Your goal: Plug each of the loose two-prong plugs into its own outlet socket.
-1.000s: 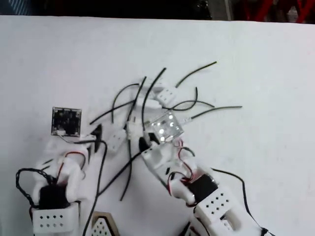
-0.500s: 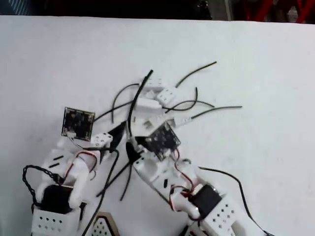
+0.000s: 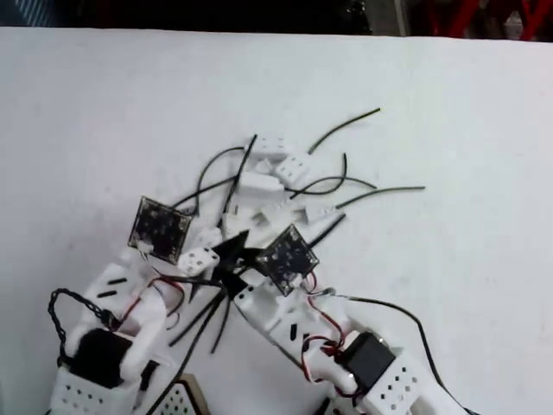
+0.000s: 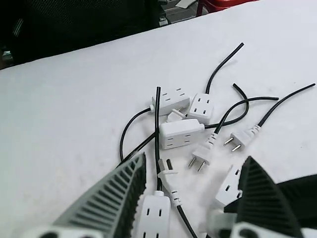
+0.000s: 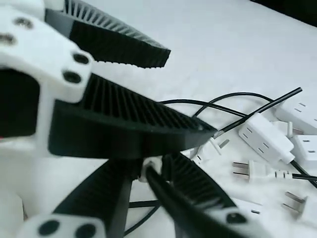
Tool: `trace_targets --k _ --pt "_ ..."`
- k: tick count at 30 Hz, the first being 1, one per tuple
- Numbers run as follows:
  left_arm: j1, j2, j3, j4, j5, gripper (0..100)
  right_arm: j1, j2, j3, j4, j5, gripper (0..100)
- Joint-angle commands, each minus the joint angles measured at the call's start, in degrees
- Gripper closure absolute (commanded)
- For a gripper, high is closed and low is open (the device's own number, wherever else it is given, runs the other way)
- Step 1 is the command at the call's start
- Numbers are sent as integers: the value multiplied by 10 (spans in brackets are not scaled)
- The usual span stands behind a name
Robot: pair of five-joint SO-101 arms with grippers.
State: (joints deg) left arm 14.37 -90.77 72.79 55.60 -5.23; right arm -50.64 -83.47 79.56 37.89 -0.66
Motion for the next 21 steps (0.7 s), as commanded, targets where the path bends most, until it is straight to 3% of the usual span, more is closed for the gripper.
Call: trace_targets --k 1,11,21 --pt "-6 -5 -40 13 4 699 1 -14 -17 13 -2 981" --pt "-203 -4 4 38 3 696 139 9 -25 36 5 982" --pt "-243 -5 101 40 -34 698 219 309 -164 48 6 981"
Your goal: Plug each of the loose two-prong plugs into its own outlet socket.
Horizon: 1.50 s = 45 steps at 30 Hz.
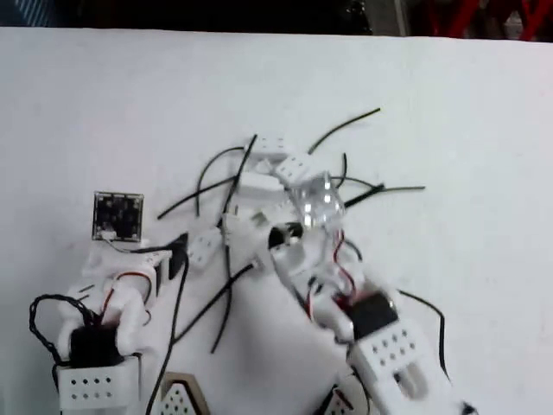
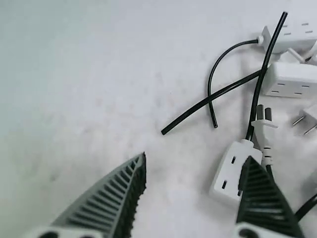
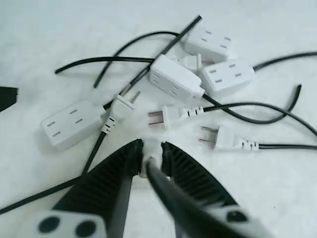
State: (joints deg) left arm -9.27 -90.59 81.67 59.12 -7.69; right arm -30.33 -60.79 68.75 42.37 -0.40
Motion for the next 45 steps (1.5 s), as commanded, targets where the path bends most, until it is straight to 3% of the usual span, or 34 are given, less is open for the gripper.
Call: trace_targets --k 1,15,29,45 --pt "-7 -7 18 4 -10 698 17 110 -66 3 4 981" --pt "-7 -7 40 4 -10 698 20 295 -131 3 3 981" --pt "-7 -7 40 5 -10 699 56 305 -136 -15 7 981" --pt "-35 -7 40 4 -10 699 22 305 -135 -29 3 981"
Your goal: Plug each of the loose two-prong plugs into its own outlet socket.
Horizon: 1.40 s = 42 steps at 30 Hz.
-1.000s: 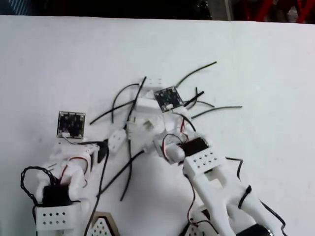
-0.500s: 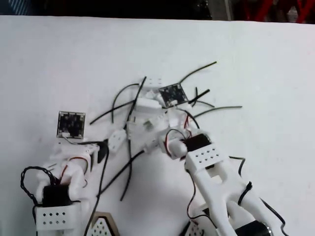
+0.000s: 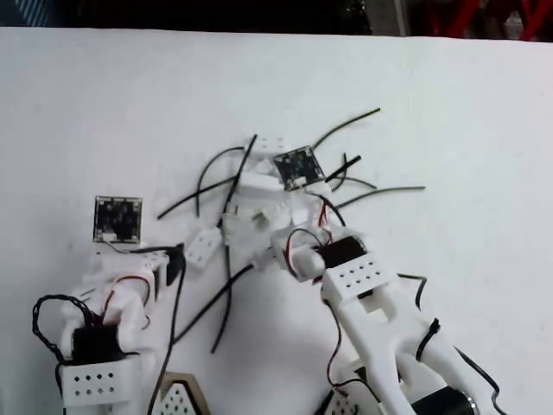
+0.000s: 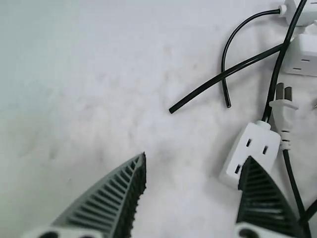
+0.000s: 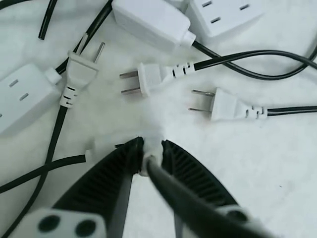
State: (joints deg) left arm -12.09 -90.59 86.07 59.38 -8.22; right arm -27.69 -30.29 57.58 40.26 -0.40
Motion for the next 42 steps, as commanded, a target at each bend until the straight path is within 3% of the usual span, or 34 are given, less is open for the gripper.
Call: trace_targets --k 1,42 --pt "-7 -7 -4 1 -4 699 -4 0 -23 -8 3 981" --pt "-7 -7 -4 3 -4 699 17 57 -23 -5 74 981"
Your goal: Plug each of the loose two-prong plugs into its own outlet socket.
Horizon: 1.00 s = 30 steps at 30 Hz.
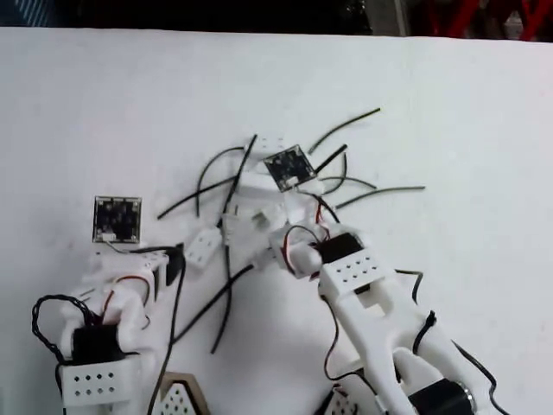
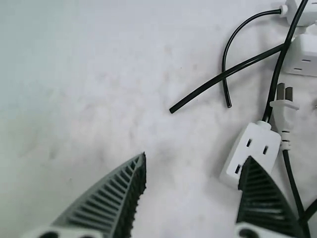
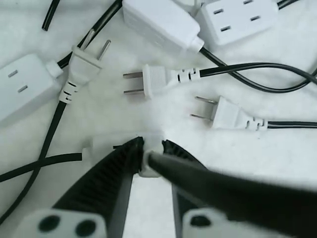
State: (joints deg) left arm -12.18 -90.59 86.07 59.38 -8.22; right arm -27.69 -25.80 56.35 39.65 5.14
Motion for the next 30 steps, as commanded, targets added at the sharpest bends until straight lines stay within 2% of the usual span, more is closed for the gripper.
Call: trace_targets --k 1,12,17,26,30 --pt "-6 -7 -4 3 -4 699 17 21 -11 2 25 981" --pt "-6 -7 -4 3 -4 699 17 48 -69 106 33 981" --pt "-6 -7 -4 3 -4 699 15 46 -23 61 33 981" --pt "-6 -7 -4 3 -4 699 16 42 83 -79 29 981" --pt "-6 -7 -4 3 -4 699 16 25 102 -94 17 981"
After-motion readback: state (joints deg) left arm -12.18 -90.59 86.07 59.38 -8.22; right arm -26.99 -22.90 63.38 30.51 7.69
